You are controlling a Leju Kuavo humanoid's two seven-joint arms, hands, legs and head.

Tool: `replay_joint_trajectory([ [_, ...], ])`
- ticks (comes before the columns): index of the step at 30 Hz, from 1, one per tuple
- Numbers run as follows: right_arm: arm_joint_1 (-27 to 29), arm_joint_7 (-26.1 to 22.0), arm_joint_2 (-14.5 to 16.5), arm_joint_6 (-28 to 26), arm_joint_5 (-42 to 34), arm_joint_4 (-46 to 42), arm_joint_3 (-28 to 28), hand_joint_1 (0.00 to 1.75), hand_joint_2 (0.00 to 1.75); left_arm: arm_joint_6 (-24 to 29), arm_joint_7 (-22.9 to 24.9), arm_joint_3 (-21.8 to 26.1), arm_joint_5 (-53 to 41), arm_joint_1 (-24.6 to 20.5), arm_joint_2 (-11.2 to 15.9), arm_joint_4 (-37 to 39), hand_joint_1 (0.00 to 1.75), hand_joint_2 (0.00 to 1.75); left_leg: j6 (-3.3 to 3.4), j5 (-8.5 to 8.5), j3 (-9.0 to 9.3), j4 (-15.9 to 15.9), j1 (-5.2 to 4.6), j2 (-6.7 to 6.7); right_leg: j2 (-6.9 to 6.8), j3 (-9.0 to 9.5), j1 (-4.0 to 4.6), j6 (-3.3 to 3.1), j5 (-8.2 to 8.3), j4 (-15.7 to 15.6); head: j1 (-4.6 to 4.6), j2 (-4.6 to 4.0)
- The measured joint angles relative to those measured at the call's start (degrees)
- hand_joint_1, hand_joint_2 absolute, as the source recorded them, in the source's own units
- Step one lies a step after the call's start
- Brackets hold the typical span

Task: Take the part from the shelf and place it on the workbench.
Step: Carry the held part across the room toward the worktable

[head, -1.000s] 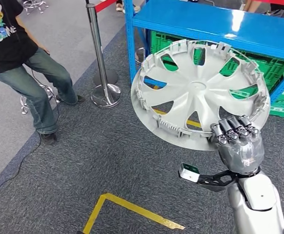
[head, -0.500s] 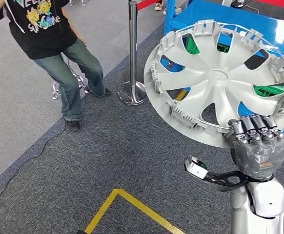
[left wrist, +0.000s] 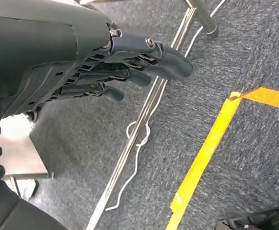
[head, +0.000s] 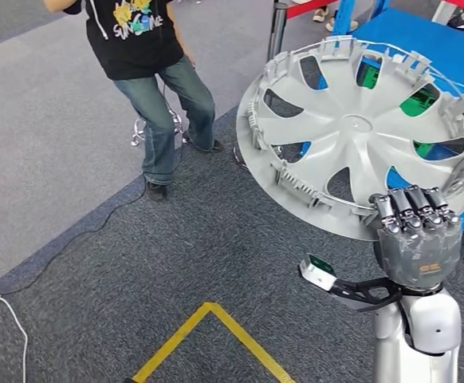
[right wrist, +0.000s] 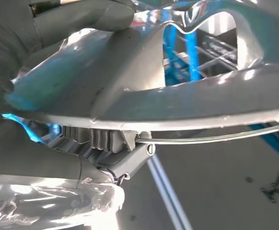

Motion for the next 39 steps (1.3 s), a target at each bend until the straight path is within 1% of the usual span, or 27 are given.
replay_joint_trajectory([
  [1, -0.01, -0.02, 0.09, 0.00, 0.01, 0.00, 0.02, 1.75, 1.75, -0.03, 0.07, 0.03, 0.01, 0.04, 0.02, 0.00, 0.00, 1.75, 0.39, 0.09, -0.10, -0.10, 0.05, -0.75, -0.63, 0.17, 0.00, 0.29, -0.10, -0.11, 0.03, 0.00],
  [2, -0.02, -0.03, 0.17, 0.00, 0.03, 0.01, 0.08, 1.75, 1.75, -0.07, 0.16, 0.07, 0.02, 0.16, 0.03, -0.01, 0.00, 1.75, 0.74, 0.21, -0.07, -0.30, 0.14, -1.48, -0.37, 0.20, -0.07, 0.58, -0.42, 0.03, 0.05, 0.00],
  [4, -0.03, 0.00, 0.26, 0.00, 0.03, 0.01, 0.14, 1.75, 1.75, -0.11, 0.35, 0.15, 0.06, 0.23, 0.05, -0.01, 0.00, 1.75, 1.43, 0.52, 0.10, -0.72, 0.43, -2.94, 2.27, -0.94, -0.28, 0.96, -2.40, 2.77, 0.19, -0.01],
  [5, -0.02, 0.01, 0.26, 0.00, 0.01, 0.01, 0.13, 1.75, 1.75, -0.15, 0.40, 0.19, 0.06, 0.17, 0.03, -0.01, 0.00, 1.75, 1.67, 0.60, 0.13, -0.78, 0.52, -3.66, 4.14, -2.51, -0.37, 1.02, -4.13, 6.01, 0.29, -0.01],
  [7, 0.07, 0.02, 0.26, 0.00, -0.03, 0.05, 0.06, 1.75, 1.75, -0.25, 0.49, 0.27, 0.07, 0.00, 0.01, 0.01, 0.00, 1.75, 1.98, 0.60, 0.12, -0.77, 0.46, -5.22, 5.89, -6.46, -0.36, 1.07, -7.27, 13.81, 0.50, 0.00],
  [8, 0.13, 0.02, 0.26, 0.00, -0.03, 0.09, 0.04, 1.75, 1.75, -0.30, 0.55, 0.32, 0.07, 0.01, -0.01, 0.01, 0.00, 1.75, 2.03, 0.59, 0.15, -0.75, 0.41, -6.07, 6.16, -7.92, -0.32, 1.08, -7.67, 16.23, 0.53, 0.00],
  [9, 0.19, 0.01, 0.26, 0.00, -0.02, 0.13, 0.03, 1.75, 1.75, -0.33, 0.59, 0.36, 0.07, 0.06, 0.00, 0.01, 0.00, 1.75, 2.06, 0.58, 0.20, -0.73, 0.38, -6.93, 6.30, -8.40, -0.30, 1.06, -6.82, 16.45, 0.57, 0.00],
  [10, 0.23, 0.01, 0.26, 0.00, -0.01, 0.16, 0.02, 1.75, 1.75, -0.37, 0.61, 0.39, 0.07, 0.11, 0.01, 0.01, 0.00, 1.75, 2.05, 0.57, 0.29, -0.70, 0.37, -7.81, 6.49, -7.69, -0.32, 0.96, -4.88, 14.27, 0.57, 0.00],
  [11, 0.22, 0.01, 0.26, 0.00, 0.00, 0.16, 0.02, 1.75, 1.75, -0.39, 0.63, 0.41, 0.07, 0.14, 0.02, 0.01, 0.00, 1.75, 2.01, 0.55, 0.40, -0.66, 0.38, -8.68, 7.06, -6.13, -0.35, 0.84, -2.38, 10.41, 0.58, 0.00],
  [13, 0.14, 0.01, 0.26, 0.00, -0.01, 0.15, 0.02, 1.75, 1.75, -0.44, 0.63, 0.43, 0.07, 0.10, 0.01, 0.01, 0.00, 1.75, 1.67, 0.54, 0.30, -0.45, 0.37, -10.20, 9.82, -2.70, -0.62, 0.54, 0.74, 3.02, 0.52, 0.00],
  [15, 0.10, -0.01, 0.26, 0.00, 0.01, 0.15, 0.03, 1.75, 1.75, -0.45, 0.63, 0.44, 0.08, 0.10, 0.01, 0.01, 0.00, 1.75, 0.96, 0.73, -0.31, -0.27, 0.61, -11.46, 11.49, -1.40, -0.66, 0.30, 0.98, 0.44, 0.46, 0.00],
  [17, 0.07, -0.01, 0.31, 0.00, 0.08, 0.17, 0.13, 1.75, 1.75, -0.45, 0.85, 0.46, 0.14, 0.29, 0.12, 0.01, 0.00, 1.75, 0.22, 0.86, -0.75, -0.21, 0.86, -12.45, 10.31, -1.15, -0.63, -0.09, 1.08, 0.05, 0.50, 0.00],
  [18, 0.03, -0.01, 0.38, 0.00, 0.09, 0.17, 0.19, 1.75, 1.75, -0.45, 1.05, 0.50, 0.20, 0.39, 0.15, 0.01, 0.00, 1.75, -0.13, 0.50, -0.99, 0.27, 0.80, -11.85, 9.57, -0.92, -0.73, -0.36, 1.13, -0.18, 0.32, -0.01],
  [19, -0.01, 0.00, 0.49, 0.00, 0.08, 0.17, 0.23, 1.75, 1.75, -0.45, 1.28, 0.54, 0.25, 0.38, 0.17, 0.01, 0.00, 1.75, -0.44, -0.39, -1.66, 1.65, 0.70, -10.54, 8.73, -0.68, -0.86, -0.64, 1.18, -0.43, 0.04, -0.01],
  [21, -0.05, -0.01, 0.67, 0.00, 0.06, 0.17, 0.21, 1.75, 1.75, -0.44, 1.54, 0.63, 0.31, 0.20, 0.14, 0.01, 0.00, 1.75, -1.06, -3.59, -4.73, 7.83, 0.74, -6.87, 6.98, -0.33, -0.79, -1.09, 1.05, -0.64, -0.44, -0.01],
  [22, -0.04, -0.01, 0.72, 0.00, 0.05, 0.18, 0.17, 1.75, 1.75, -0.45, 1.57, 0.68, 0.31, 0.11, 0.14, 0.01, 0.00, 1.75, -1.31, -5.15, -6.72, 11.67, 0.91, -5.77, 6.06, -0.26, -0.69, -1.22, 0.93, -0.62, -0.50, -0.01],
  [23, -0.01, -0.01, 0.73, 0.00, 0.06, 0.20, 0.14, 1.75, 1.75, -0.45, 1.57, 0.73, 0.31, 0.09, 0.14, 0.01, 0.00, 1.75, -1.51, -5.95, -8.21, 14.52, 1.09, -5.18, 5.17, -0.18, -0.62, -1.27, 0.79, -0.60, -0.46, 0.00],
  [24, 0.02, -0.01, 0.73, 0.00, 0.07, 0.23, 0.11, 1.75, 1.75, -0.45, 1.57, 0.79, 0.32, 0.14, 0.14, 0.01, 0.00, 1.75, -1.64, -5.70, -8.77, 15.54, 1.23, -4.89, 4.34, -0.07, -0.59, -1.25, 0.65, -0.59, -0.49, -0.01],
  [25, 0.04, -0.01, 0.74, 0.00, 0.07, 0.26, 0.09, 1.75, 1.75, -0.45, 1.57, 0.84, 0.32, 0.21, 0.15, 0.01, 0.00, 1.75, -1.68, -4.41, -8.17, 14.33, 1.32, -4.66, 3.62, 0.09, -0.59, -1.17, 0.49, -0.58, -0.50, -0.01],
  [26, 0.04, -0.01, 0.75, 0.00, 0.07, 0.28, 0.09, 1.75, 1.75, -0.44, 1.57, 0.90, 0.32, 0.27, 0.17, 0.01, 0.00, 1.75, -1.60, -2.39, -6.47, 11.12, 1.36, -4.16, 2.93, 0.34, -0.59, -1.03, 0.29, -0.57, -0.50, -0.01],
  [28, 0.03, -0.01, 0.76, 0.00, 0.06, 0.30, 0.07, 1.75, 1.75, -0.43, 1.58, 1.05, 0.33, 0.19, 0.22, 0.01, 0.00, 1.75, -1.01, 0.46, -2.54, 3.68, 0.88, -1.43, 1.73, 0.82, -0.38, -0.55, -0.20, -0.51, -0.51, 0.00],
  [30, 0.02, -0.01, 0.76, 0.00, 0.05, 0.31, 0.01, 1.75, 1.75, -0.43, 1.59, 1.25, 0.33, -0.01, 0.27, 0.01, 0.00, 1.75, -0.13, 0.79, -1.03, 0.33, 0.23, 0.38, 0.52, 1.07, 0.00, 0.04, -0.62, -0.46, -0.39, 0.00],
  [32, 0.00, -0.01, 0.76, 0.00, 0.08, 0.32, -0.01, 1.75, 1.75, -0.41, 1.60, 1.36, 0.33, 0.00, 0.31, 0.00, 0.00, 1.75, 0.69, 0.70, -1.14, 0.03, 0.11, -0.71, -0.62, 1.36, 0.10, 0.61, -0.97, -0.63, -0.26, -0.01],
  [34, -0.01, -0.01, 0.76, 0.00, 0.08, 0.33, 0.00, 1.75, 1.75, -0.36, 1.61, 1.40, 0.34, 0.12, 0.34, -0.01, 0.00, 1.75, 1.41, 0.84, -0.92, -0.32, 0.35, -2.17, 1.39, 0.91, -0.20, 1.07, -2.30, 0.80, -0.09, -0.01],
  [36, 0.00, -0.01, 0.76, 0.00, 0.03, 0.33, -0.04, 1.75, 1.75, -0.31, 1.62, 1.42, 0.37, 0.02, 0.32, 0.00, 0.00, 1.75, 1.97, 0.88, -0.78, -0.47, 0.49, -3.71, 4.96, -2.24, -0.37, 1.21, -5.46, 7.18, 0.21, -0.01],
  [38, 0.07, -0.01, 0.76, 0.00, 0.01, 0.37, -0.09, 1.75, 1.75, -0.30, 1.62, 1.42, 0.37, -0.11, 0.28, 0.01, 0.00, 1.75, 2.25, 0.81, -0.76, -0.45, 0.37, -5.41, 6.15, -6.64, -0.29, 1.20, -8.04, 14.90, 0.42, 0.00],
  [39, 0.12, -0.01, 0.76, 0.00, 0.02, 0.40, -0.11, 1.75, 1.75, -0.30, 1.62, 1.42, 0.37, -0.08, 0.28, 0.01, 0.00, 1.75, 2.28, 0.79, -0.72, -0.44, 0.31, -6.29, 6.26, -7.96, -0.25, 1.14, -7.87, 16.50, 0.45, 0.00],
])
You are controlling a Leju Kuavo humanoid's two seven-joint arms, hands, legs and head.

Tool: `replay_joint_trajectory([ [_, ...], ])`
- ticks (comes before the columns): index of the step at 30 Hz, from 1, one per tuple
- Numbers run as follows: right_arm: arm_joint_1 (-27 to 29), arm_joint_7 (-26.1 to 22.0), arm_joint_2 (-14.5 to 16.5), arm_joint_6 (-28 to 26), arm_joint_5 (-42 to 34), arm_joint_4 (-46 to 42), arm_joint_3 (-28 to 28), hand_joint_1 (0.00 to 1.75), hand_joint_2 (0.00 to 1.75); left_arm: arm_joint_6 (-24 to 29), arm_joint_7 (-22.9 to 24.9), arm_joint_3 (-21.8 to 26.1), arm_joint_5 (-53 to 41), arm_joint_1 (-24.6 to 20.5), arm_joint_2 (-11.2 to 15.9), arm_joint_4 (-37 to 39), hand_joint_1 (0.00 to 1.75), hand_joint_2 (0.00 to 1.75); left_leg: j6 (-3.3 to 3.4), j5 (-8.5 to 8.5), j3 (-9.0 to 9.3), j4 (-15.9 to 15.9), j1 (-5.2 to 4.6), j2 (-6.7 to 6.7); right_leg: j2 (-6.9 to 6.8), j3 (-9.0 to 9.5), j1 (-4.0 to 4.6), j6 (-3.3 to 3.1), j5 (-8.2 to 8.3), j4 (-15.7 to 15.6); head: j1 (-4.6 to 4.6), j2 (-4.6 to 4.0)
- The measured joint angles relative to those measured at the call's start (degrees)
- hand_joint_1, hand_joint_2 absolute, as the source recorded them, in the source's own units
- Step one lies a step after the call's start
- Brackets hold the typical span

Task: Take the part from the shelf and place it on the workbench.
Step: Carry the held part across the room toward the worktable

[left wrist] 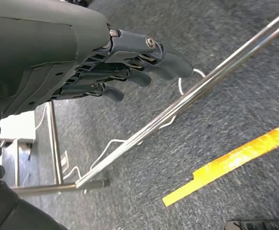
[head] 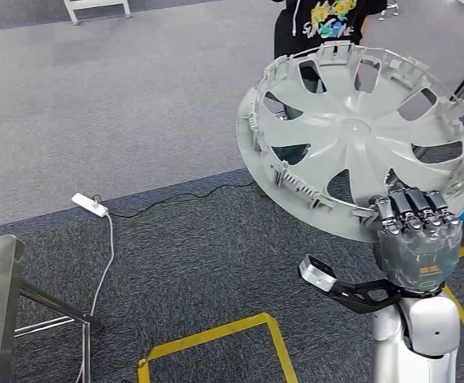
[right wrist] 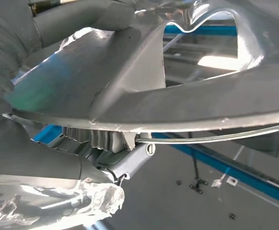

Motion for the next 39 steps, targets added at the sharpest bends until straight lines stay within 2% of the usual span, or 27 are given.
replay_joint_trajectory([
  [1, 0.03, -0.01, 0.00, 0.00, 0.01, 0.04, -0.02, 1.75, 1.75, -0.02, 0.04, 0.01, 0.00, 0.04, 0.01, 0.00, 0.00, 1.75, 0.00, -0.02, 0.08, 0.02, -0.04, -0.91, 0.11, -0.19, 0.02, -0.12, 1.45, -0.81, 0.01, 0.00],
  [2, 0.04, -0.02, 0.00, 0.00, 0.02, 0.07, -0.03, 1.75, 1.75, -0.07, 0.08, 0.01, 0.00, 0.08, 0.01, 0.00, 0.00, 1.75, -0.02, -0.04, 0.20, 0.04, -0.06, -1.80, 0.41, 0.69, 0.01, -0.29, 3.78, -3.71, 0.01, 0.00],
  [4, -0.03, -0.05, 0.00, 0.00, 0.01, 0.10, -0.04, 1.75, 1.75, -0.19, 0.17, 0.02, 0.00, 0.05, -0.02, 0.00, 0.00, 1.75, -0.25, -0.12, 0.24, 0.20, -0.09, -3.43, 2.92, 3.79, -0.21, -0.62, 8.08, -11.51, 0.01, 0.00],
  [6, -0.10, -0.14, 0.00, 0.00, -0.01, 0.16, -0.06, 1.75, 1.75, -0.32, 0.27, 0.02, -0.09, 0.01, -0.03, 0.00, 0.00, 1.75, -0.82, 0.00, -0.30, 0.42, 0.07, -4.76, 5.20, 5.63, -0.36, -0.78, 9.19, -15.56, -0.01, 0.00],
  [8, -0.11, -0.33, 0.00, 0.00, 0.03, 0.25, -0.08, 1.75, 1.75, -0.42, 0.44, 0.02, -0.26, 0.19, 0.01, 0.00, 0.00, 1.75, -1.57, 0.22, -0.80, 0.46, 0.36, -5.95, 4.77, 6.01, -0.27, -1.00, 8.96, -16.10, -0.04, 0.00],
  [9, -0.12, -0.42, 0.01, 0.00, 0.06, 0.29, -0.09, 1.75, 1.75, -0.44, 0.55, 0.02, -0.33, 0.33, 0.04, 0.00, 0.00, 1.75, -1.91, 0.04, -0.96, 0.70, 0.35, -5.45, 4.10, 6.22, -0.29, -1.25, 9.02, -16.31, -0.08, 0.00],
  [11, -0.17, -0.48, 0.07, 0.00, 0.05, 0.35, -0.11, 1.75, 1.75, -0.46, 0.73, 0.02, -0.43, 0.37, 0.10, 0.00, 0.00, 1.75, -2.57, -1.78, -2.31, 3.62, 0.22, -2.52, 2.46, 6.80, -0.37, -1.89, 9.05, -16.76, -0.34, 0.00],
  [12, -0.20, -0.50, 0.09, 0.00, 0.04, 0.40, -0.15, 1.75, 1.75, -0.46, 0.78, 0.02, -0.47, 0.28, 0.12, 0.00, 0.00, 1.75, -2.86, -3.44, -3.81, 6.74, 0.21, -0.55, 1.57, 7.05, -0.27, -2.16, 8.97, -16.85, -0.46, 0.00],
  [13, -0.21, -0.52, 0.11, 0.00, 0.02, 0.45, -0.20, 1.75, 1.75, -0.47, 0.78, 0.02, -0.51, 0.17, 0.12, 0.00, 0.00, 1.75, -3.10, -5.20, -5.71, 10.53, 0.33, 0.56, 0.70, 7.20, -0.17, -2.37, 8.83, -16.86, -0.55, 0.00],
  [14, -0.20, -0.56, 0.11, 0.00, 0.03, 0.56, -0.27, 1.75, 1.75, -0.51, 0.78, 0.02, -0.55, 0.09, 0.13, 0.00, 0.00, 1.75, -3.28, -6.51, -7.52, 14.06, 0.47, 1.08, -0.18, 7.31, -0.09, -2.46, 8.69, -16.85, -0.54, 0.00],
  [15, -0.18, -0.59, 0.11, 0.00, 0.04, 0.70, -0.36, 1.75, 1.75, -0.58, 0.78, 0.02, -0.59, 0.11, 0.13, 0.00, 0.00, 1.75, -3.38, -6.93, -8.64, 16.20, 0.59, 1.31, -1.02, 7.42, -0.03, -2.50, 8.55, -16.85, -0.56, 0.00],
  [16, -0.16, -0.61, 0.11, 0.00, 0.04, 0.86, -0.45, 1.75, 1.75, -0.66, 0.78, 0.02, -0.63, 0.19, 0.14, 0.00, 0.00, 1.75, -3.41, -6.25, -8.68, 16.24, 0.67, 1.45, -1.80, 7.55, 0.01, -2.47, 8.39, -16.84, -0.55, 0.00],
  [18, -0.14, -0.61, 0.11, 0.00, 0.05, 1.14, -0.63, 1.75, 1.75, -0.78, 0.78, 0.02, -0.68, 0.32, 0.21, 0.00, 0.00, 1.75, -3.12, -2.64, -5.50, 10.40, 0.59, 2.56, -3.19, 8.02, 0.10, -2.31, 8.02, -16.84, -0.56, 0.00],
  [19, -0.13, -0.62, 0.11, 0.00, 0.05, 1.22, -0.69, 1.75, 1.75, -0.79, 0.78, 0.02, -0.70, 0.27, 0.27, 0.00, 0.00, 1.75, -2.84, -1.18, -3.29, 6.46, 0.26, 4.00, -3.82, 8.27, 0.26, -2.10, 7.75, -16.80, -0.57, 0.00],
  [21, -0.12, -0.66, 0.11, 0.00, 0.04, 1.35, -0.80, 1.75, 1.75, -0.79, 0.77, 0.02, -0.74, 0.04, 0.37, 0.00, 0.00, 1.75, -2.11, -0.15, -0.68, 1.54, -0.35, 6.16, -4.99, 8.60, 0.61, -1.60, 7.27, -16.72, -0.51, 0.00],
  [22, -0.12, -0.70, 0.12, 0.00, 0.04, 1.43, -0.84, 1.75, 1.75, -0.80, 0.76, 0.02, -0.75, -0.03, 0.40, 0.00, 0.00, 1.75, -1.81, -0.42, -0.44, 0.88, -0.61, 6.30, -5.64, 8.73, 0.74, -1.34, 7.08, -16.75, -0.50, 0.00],
  [24, -0.16, -0.78, 0.13, 0.00, 0.06, 1.59, -0.86, 1.75, 1.75, -0.81, 0.76, 0.03, -0.76, 0.09, 0.48, 0.00, 0.00, 1.75, -1.17, -0.34, -0.40, 0.45, -0.53, 4.91, -6.33, 9.00, 0.66, -0.78, 6.60, -16.77, -0.49, 0.00],
  [26, -0.15, -0.80, 0.13, 0.00, 0.05, 1.68, -0.89, 1.75, 1.75, -0.80, 0.76, 0.04, -0.76, 0.16, 0.55, 0.00, 0.00, 1.75, -0.53, -0.17, -0.15, 0.05, -0.21, 3.52, -3.97, 8.02, 0.35, -0.33, 4.97, -14.44, -0.35, -0.01],
  [28, -0.13, -0.81, 0.13, 0.00, 0.01, 1.74, -0.93, 1.75, 1.75, -0.81, 0.76, 0.04, -0.87, 0.00, 0.54, 0.00, 0.00, 1.75, -0.14, -0.19, -0.07, -0.01, -0.05, 2.10, -0.92, 4.39, 0.11, -0.11, 1.83, -7.53, -0.06, -0.01],
  [29, -0.09, -0.81, 0.13, 0.00, -0.01, 1.82, -0.99, 1.75, 1.75, -0.82, 0.76, 0.04, -0.98, -0.08, 0.51, 0.00, 0.00, 1.75, -0.03, -0.23, -0.06, -0.01, -0.05, 1.31, -0.35, 2.15, 0.09, -0.02, 0.49, -3.63, 0.05, 0.00],
  [30, -0.03, -0.79, 0.13, 0.00, -0.01, 1.93, -1.03, 1.75, 1.75, -0.83, 0.76, 0.04, -1.09, -0.08, 0.49, 0.00, 0.00, 1.75, 0.00, -0.25, -0.02, 0.01, -0.05, 0.48, -0.12, 0.39, 0.10, 0.05, 0.02, -0.96, 0.11, 0.00],
  [31, 0.03, -0.74, 0.13, 0.00, -0.01, 2.05, -1.09, 1.75, 1.75, -0.83, 0.78, 0.04, -1.18, -0.04, 0.49, 0.00, 0.00, 1.75, -0.01, -0.28, 0.05, 0.03, -0.05, -0.36, -0.02, -0.47, 0.09, 0.09, 0.68, -0.30, 0.14, 0.00],
  [32, 0.09, -0.67, 0.13, 0.00, 0.00, 2.16, -1.16, 1.75, 1.75, -0.83, 0.79, 0.04, -1.24, 0.02, 0.50, 0.00, 0.00, 1.75, -0.07, -0.33, 0.16, 0.07, -0.03, -1.21, 0.12, -0.15, 0.04, 0.07, 2.51, -1.99, 0.15, 0.00],
  [33, 0.11, -0.57, 0.13, 0.00, 0.01, 2.21, -1.21, 1.75, 1.75, -0.83, 0.80, 0.04, -1.27, 0.06, 0.51, 0.00, 0.00, 1.75, -0.19, -0.41, 0.28, 0.14, 0.00, -2.05, 0.58, 1.13, -0.06, 0.04, 5.02, -5.48, 0.15, 0.00],
  [35, 0.06, -0.43, 0.13, 0.00, -0.01, 2.23, -1.31, 1.75, 1.75, -0.84, 0.81, 0.04, -1.33, 0.02, 0.54, 0.00, 0.00, 1.75, -0.66, -0.64, 0.19, 0.49, 0.02, -3.61, 3.00, 4.22, -0.39, -0.07, 8.22, -12.55, 0.13, 0.00],
  [37, 0.10, -0.40, 0.13, 0.00, -0.02, 2.27, -1.41, 1.75, 1.75, -0.95, 0.83, 0.04, -1.42, 0.00, 0.60, 0.00, 0.00, 1.75, -1.33, -0.55, -0.36, 0.82, 0.18, -4.83, 4.54, 5.62, -0.45, -0.36, 8.48, -15.27, 0.09, 0.00],
  [39, 0.38, -0.35, 0.13, 0.00, 0.00, 2.30, -1.58, 1.75, 1.75, -1.22, 0.84, 0.05, -1.56, 0.25, 0.73, 0.00, 0.00, 1.75, -1.90, -0.44, -0.79, 0.98, 0.42, -5.51, 3.60, 5.86, -0.32, -0.85, 8.50, -15.53, 0.06, 0.00],
])
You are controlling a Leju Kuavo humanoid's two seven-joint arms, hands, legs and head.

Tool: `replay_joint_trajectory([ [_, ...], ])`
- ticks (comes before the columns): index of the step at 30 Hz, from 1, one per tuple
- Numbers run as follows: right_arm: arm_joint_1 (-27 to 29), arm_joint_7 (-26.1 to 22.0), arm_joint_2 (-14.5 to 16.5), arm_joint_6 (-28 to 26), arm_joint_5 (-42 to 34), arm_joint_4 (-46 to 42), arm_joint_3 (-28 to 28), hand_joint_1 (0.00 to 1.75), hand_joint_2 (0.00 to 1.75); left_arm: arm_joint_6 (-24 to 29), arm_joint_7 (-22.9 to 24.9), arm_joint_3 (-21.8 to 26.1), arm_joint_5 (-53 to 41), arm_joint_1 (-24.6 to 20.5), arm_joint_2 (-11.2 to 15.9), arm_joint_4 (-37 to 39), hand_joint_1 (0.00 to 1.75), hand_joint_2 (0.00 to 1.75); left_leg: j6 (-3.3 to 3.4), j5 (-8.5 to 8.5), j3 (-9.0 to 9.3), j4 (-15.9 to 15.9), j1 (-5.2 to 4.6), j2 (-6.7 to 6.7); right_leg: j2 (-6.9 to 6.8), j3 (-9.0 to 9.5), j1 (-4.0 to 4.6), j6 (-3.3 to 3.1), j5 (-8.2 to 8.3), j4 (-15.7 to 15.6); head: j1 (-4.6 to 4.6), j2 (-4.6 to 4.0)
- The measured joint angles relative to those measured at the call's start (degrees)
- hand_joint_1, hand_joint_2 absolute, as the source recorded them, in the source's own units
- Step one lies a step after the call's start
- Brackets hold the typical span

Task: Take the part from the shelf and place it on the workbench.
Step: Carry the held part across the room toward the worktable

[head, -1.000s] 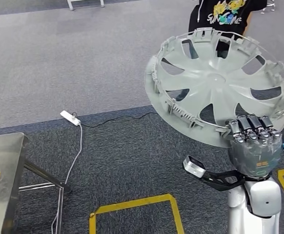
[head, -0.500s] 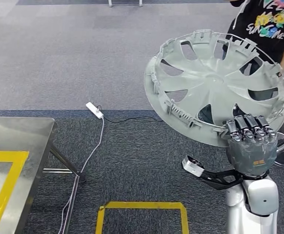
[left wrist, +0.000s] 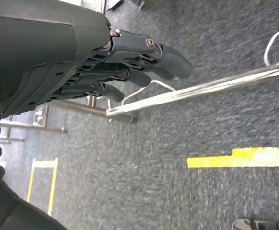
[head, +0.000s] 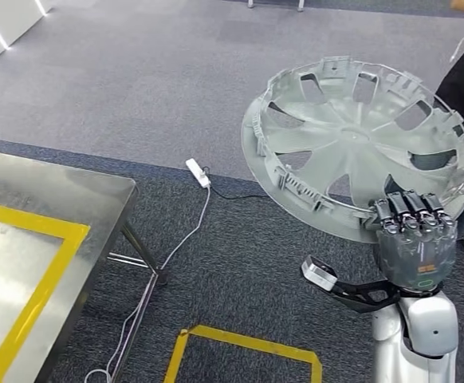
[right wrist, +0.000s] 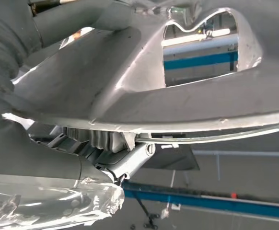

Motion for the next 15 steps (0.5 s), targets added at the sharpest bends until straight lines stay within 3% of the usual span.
replay_joint_trajectory([
  [2, 0.53, 0.18, 0.00, 0.00, 0.00, -0.16, -0.16, 1.75, 1.75, -0.33, 0.01, 0.01, -0.13, 0.27, 0.16, 0.00, 0.00, 1.75, -0.49, -1.30, -0.81, 1.81, -0.13, 2.18, -1.31, 0.36, 0.00, -0.57, 0.00, -0.22, -0.21, 0.00],
  [4, 1.17, 0.36, 0.00, 0.00, -0.02, -0.41, -0.39, 1.75, 1.75, -0.59, 0.01, 0.02, -0.22, 0.21, 0.29, 0.00, 0.00, 1.75, -0.94, -4.33, -3.40, 7.48, -0.21, 5.53, -2.82, 0.73, 0.20, -1.11, -0.20, -0.33, -0.41, 0.00],
  [6, 1.77, 0.52, 0.00, 0.00, -0.02, -0.52, -0.71, 1.75, 1.75, -0.87, 0.01, 0.01, -0.43, 0.15, 0.35, 0.00, 0.00, 1.75, -1.09, -6.76, -6.57, 14.05, -0.06, 6.72, -4.46, 1.01, 0.50, -1.48, -0.50, -0.32, -0.42, 0.00],
  [7, 2.10, 0.63, 0.00, 0.00, -0.02, -0.56, -0.88, 1.75, 1.75, -1.03, 0.03, 0.01, -0.57, 0.21, 0.38, 0.00, 0.00, 1.75, -1.02, -6.74, -7.22, 15.39, -0.03, 6.89, -5.25, 1.16, 0.63, -1.58, -0.66, -0.32, -0.44, 0.00],
  [8, 2.42, 0.72, 0.00, 0.00, -0.02, -0.62, -1.03, 1.75, 1.75, -1.19, 0.06, 0.01, -0.72, 0.30, 0.43, 0.00, 0.00, 1.75, -0.84, -5.68, -6.76, 14.57, -0.05, 7.03, -5.98, 1.34, 0.75, -1.62, -0.82, -0.32, -0.44, 0.00],
  [9, 2.71, 0.82, 0.00, 0.00, -0.02, -0.70, -1.18, 1.75, 1.75, -1.31, 0.09, 0.01, -0.82, 0.39, 0.52, 0.00, 0.00, 1.75, -0.55, -3.87, -5.26, 11.83, -0.16, 7.40, -6.66, 1.57, 0.87, -1.62, -1.00, -0.32, -0.44, 0.00],
  [11, 3.13, 0.97, 0.00, 0.00, -0.02, -0.93, -1.42, 1.75, 1.75, -1.48, 0.11, 0.01, -0.90, 0.35, 0.77, 0.00, 0.00, 1.75, 0.33, -1.02, -1.43, 4.70, -0.84, 9.82, -7.87, 2.00, 1.18, -1.46, -1.39, -0.29, -0.44, 0.00],
  [13, 3.53, 1.24, 0.00, 0.00, -0.03, -1.17, -1.61, 1.75, 1.75, -1.65, 0.12, 0.00, -1.03, 0.11, 0.97, 0.00, 0.00, 1.75, 1.03, -0.71, 0.42, 0.95, -1.56, 11.61, -9.11, 2.14, 1.49, -1.12, -1.72, -0.27, -0.37, 0.00],
  [15, 3.89, 1.54, 0.00, 0.00, -0.03, -1.31, -1.75, 1.75, 1.75, -1.83, 0.15, -0.01, -1.20, 0.15, 1.10, 0.00, 0.00, 1.75, 1.41, -0.95, 0.55, 0.27, -1.66, 10.73, -10.40, 2.31, 1.63, -0.67, -2.02, -0.37, -0.30, 0.00],
])
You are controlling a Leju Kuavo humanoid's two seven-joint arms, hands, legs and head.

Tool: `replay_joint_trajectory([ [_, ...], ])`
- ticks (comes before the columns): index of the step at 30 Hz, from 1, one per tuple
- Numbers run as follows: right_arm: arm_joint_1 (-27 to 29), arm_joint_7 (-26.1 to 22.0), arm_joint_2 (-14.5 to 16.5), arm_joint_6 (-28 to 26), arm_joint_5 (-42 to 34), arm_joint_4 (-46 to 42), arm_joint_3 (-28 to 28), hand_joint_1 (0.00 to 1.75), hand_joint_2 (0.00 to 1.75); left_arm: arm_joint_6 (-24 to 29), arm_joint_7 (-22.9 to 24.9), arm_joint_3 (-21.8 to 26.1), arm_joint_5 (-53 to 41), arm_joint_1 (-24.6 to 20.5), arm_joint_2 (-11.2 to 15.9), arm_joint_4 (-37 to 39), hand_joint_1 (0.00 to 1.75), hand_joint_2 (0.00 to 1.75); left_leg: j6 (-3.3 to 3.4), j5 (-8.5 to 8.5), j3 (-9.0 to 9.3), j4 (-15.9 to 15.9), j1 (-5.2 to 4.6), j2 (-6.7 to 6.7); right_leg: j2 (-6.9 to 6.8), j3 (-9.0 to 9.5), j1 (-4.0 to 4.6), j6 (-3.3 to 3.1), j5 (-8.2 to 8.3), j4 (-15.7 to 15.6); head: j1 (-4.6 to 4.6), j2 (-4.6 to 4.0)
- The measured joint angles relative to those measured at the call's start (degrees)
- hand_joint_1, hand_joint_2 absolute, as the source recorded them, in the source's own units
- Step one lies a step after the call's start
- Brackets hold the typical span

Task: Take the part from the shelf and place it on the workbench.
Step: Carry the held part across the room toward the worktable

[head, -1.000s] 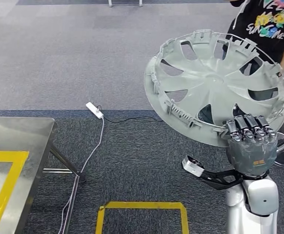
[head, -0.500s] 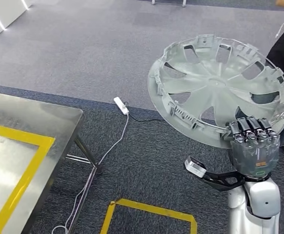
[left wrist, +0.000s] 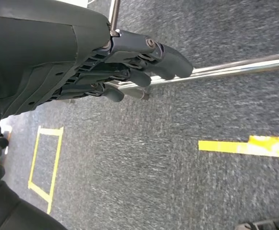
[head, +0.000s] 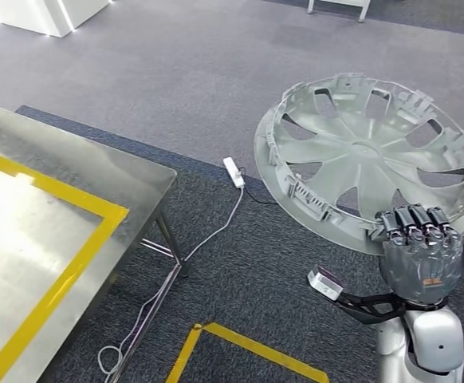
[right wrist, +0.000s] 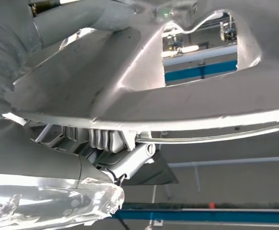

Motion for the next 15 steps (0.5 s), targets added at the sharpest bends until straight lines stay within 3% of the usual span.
replay_joint_trajectory([
  [1, 0.14, 0.12, 0.00, 0.00, 0.02, -0.01, -0.05, 1.75, 1.75, -0.08, 0.05, 0.01, -0.09, 0.18, 0.05, 0.00, 0.00, 1.75, 0.19, 0.12, 0.13, -0.29, 0.15, -0.70, 0.33, -0.01, -0.05, 0.28, -0.32, 0.21, 0.05, 0.00],
  [3, 0.54, 0.34, 0.00, 0.00, 0.00, -0.14, -0.18, 1.75, 1.75, -0.16, 0.13, 0.02, -0.19, 0.34, 0.17, 0.00, 0.00, 1.75, 0.69, 0.39, 0.48, -0.83, 0.59, -2.06, 3.26, -1.44, -0.38, 0.85, -2.28, 3.43, 0.23, 0.00],
  [5, 0.90, 0.46, -0.01, 0.00, -0.04, -0.27, -0.34, 1.75, 1.75, -0.23, 0.16, 0.02, -0.27, 0.22, 0.23, 0.00, 0.00, 1.75, 1.00, 0.43, 0.54, -0.89, 0.79, -3.49, 6.24, -5.30, -0.78, 1.30, -5.62, 10.89, 0.47, 0.00],
  [6, 1.07, 0.48, -0.01, 0.00, -0.05, -0.29, -0.44, 1.75, 1.75, -0.28, 0.16, 0.02, -0.30, 0.16, 0.21, 0.00, 0.00, 1.75, 1.05, 0.41, 0.56, -0.89, 0.82, -4.29, 6.64, -7.30, -0.89, 1.51, -6.77, 14.41, 0.56, 0.00],
  [7, 1.23, 0.48, -0.02, 0.00, -0.04, -0.29, -0.55, 1.75, 1.75, -0.32, 0.16, 0.02, -0.32, 0.18, 0.20, 0.00, 0.00, 1.75, 1.07, 0.39, 0.61, -0.86, 0.85, -5.09, 6.76, -8.56, -0.97, 1.69, -6.85, 16.27, 0.58, 0.00],
  [8, 1.38, 0.48, -0.02, 0.00, -0.04, -0.29, -0.65, 1.75, 1.75, -0.36, 0.16, 0.02, -0.32, 0.25, 0.19, 0.00, 0.00, 1.75, 1.03, 0.37, 0.68, -0.82, 0.90, -5.93, 6.82, -8.83, -1.07, 1.84, -5.77, 16.02, 0.58, 0.00],
  [9, 1.50, 0.49, -0.02, 0.00, -0.03, -0.29, -0.73, 1.75, 1.75, -0.35, 0.16, 0.02, -0.34, 0.31, 0.18, 0.00, 0.00, 1.75, 0.94, 0.32, 0.79, -0.73, 0.99, -6.80, 7.03, -7.94, -1.23, 1.96, -3.68, 13.51, 0.58, 0.00],
  [11, 1.58, 0.56, -0.02, 0.00, -0.03, -0.30, -0.82, 1.75, 1.75, -0.39, 0.18, 0.02, -0.41, 0.31, 0.21, 0.00, 0.00, 1.75, 0.47, 0.10, 0.85, -0.37, 1.10, -8.45, 9.08, -4.61, -1.76, 2.20, 0.38, 5.83, 0.59, 0.00],
  [13, 1.61, 0.66, -0.02, 0.00, -0.04, -0.37, -0.87, 1.75, 1.75, -0.49, 0.29, 0.02, -0.50, 0.22, 0.26, 0.00, 0.00, 1.75, -0.25, 0.11, 0.41, 0.03, 1.18, -9.89, 11.03, -2.27, -2.06, 1.96, 1.44, 1.31, 0.61, 0.00],
  [15, 1.67, 0.71, -0.02, 0.00, -0.02, -0.44, -0.90, 1.75, 1.75, -0.57, 0.48, 0.02, -0.55, 0.39, 0.31, 0.00, 0.00, 1.75, -0.95, 0.39, -0.10, 0.14, 1.40, -11.15, 10.63, -1.73, -1.89, 1.24, 1.13, 0.75, 0.61, 0.00],
])
